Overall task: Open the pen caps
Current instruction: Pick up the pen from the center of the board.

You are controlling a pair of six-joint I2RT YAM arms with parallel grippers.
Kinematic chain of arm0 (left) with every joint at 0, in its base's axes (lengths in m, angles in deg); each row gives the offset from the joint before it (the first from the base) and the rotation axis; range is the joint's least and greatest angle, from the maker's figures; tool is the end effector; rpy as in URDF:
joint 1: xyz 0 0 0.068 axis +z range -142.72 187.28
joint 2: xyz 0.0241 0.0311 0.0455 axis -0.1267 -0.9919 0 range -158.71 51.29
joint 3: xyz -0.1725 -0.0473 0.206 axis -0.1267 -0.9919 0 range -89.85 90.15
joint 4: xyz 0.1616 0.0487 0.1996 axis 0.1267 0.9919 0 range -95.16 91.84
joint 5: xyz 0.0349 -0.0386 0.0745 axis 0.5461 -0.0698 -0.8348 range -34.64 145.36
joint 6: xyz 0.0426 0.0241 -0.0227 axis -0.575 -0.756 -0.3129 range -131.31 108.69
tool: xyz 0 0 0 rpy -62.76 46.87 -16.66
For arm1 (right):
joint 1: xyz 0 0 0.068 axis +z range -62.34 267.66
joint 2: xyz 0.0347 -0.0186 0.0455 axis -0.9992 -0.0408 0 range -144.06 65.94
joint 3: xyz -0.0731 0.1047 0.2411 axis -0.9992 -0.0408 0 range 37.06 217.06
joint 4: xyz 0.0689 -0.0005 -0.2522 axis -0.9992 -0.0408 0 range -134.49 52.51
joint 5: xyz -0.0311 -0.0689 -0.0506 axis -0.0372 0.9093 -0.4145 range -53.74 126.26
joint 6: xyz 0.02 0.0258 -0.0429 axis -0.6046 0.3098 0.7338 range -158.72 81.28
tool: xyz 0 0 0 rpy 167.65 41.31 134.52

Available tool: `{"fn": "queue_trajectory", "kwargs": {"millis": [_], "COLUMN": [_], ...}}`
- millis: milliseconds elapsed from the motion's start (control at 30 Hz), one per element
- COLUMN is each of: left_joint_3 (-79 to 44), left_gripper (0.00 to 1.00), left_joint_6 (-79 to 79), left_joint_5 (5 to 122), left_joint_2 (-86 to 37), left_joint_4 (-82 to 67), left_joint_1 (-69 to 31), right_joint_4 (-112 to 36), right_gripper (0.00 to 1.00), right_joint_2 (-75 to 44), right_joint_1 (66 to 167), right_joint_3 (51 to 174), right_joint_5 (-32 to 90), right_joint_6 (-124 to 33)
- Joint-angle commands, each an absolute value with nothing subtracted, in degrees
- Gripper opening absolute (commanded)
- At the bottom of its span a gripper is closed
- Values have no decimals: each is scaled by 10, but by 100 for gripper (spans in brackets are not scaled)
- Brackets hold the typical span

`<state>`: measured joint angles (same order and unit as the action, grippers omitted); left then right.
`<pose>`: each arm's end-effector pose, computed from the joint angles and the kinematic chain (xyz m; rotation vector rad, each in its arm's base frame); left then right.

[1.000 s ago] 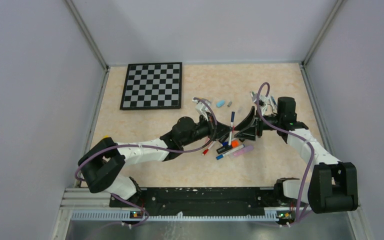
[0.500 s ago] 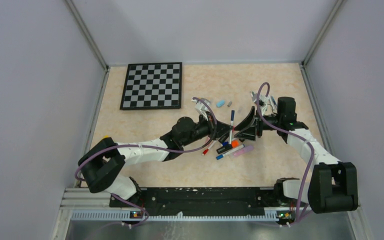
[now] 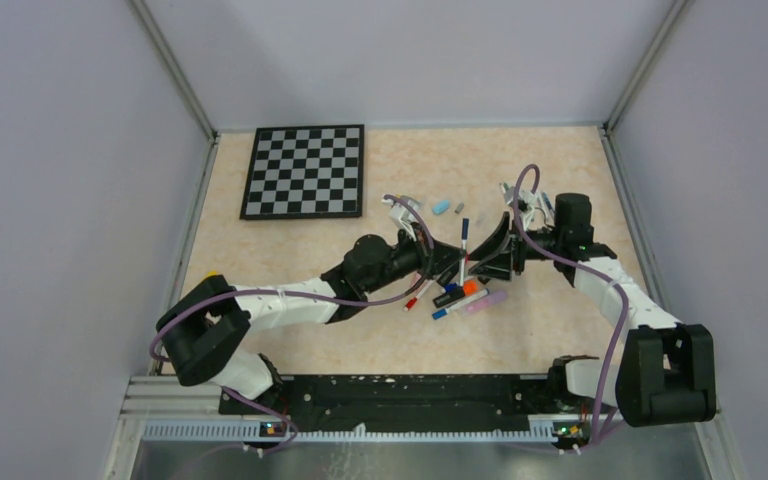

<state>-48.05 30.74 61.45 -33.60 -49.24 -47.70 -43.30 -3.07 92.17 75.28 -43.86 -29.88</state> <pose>0.1839 -0.2689 0.2548 0.2887 1.7138 -1.3839 0.2275 0.0532 0.2383 -0.9428 1.6598 1.4440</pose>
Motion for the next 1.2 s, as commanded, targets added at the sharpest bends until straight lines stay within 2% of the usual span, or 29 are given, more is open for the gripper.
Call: {"fn": "queue_trajectory", "kwargs": {"millis": [0,300,933,1167], "left_joint_3": [-476,-473,-443,-438], "left_gripper": [0,0,0,0], "left_joint_6": [302,298,297,303], "left_joint_5": [602,589,535,534], "left_joint_2": [-323,-325,-363,-375], "left_joint_4": [-537,-542,-570,-576], "left_joint_1": [-482,-484,-488,-498], "right_joint_4": [-411,-400,-261,-231], "right_gripper": [50,50,51,49], "right_joint_2": [-27,-28,-38,-43], "right_joint_1": [932,935,952,956], "right_joint_3": [745,742,717,717], "right_joint_5": [-452,-454,-449,-399], "right_joint_6": [-298,-309,-466,-514]}}
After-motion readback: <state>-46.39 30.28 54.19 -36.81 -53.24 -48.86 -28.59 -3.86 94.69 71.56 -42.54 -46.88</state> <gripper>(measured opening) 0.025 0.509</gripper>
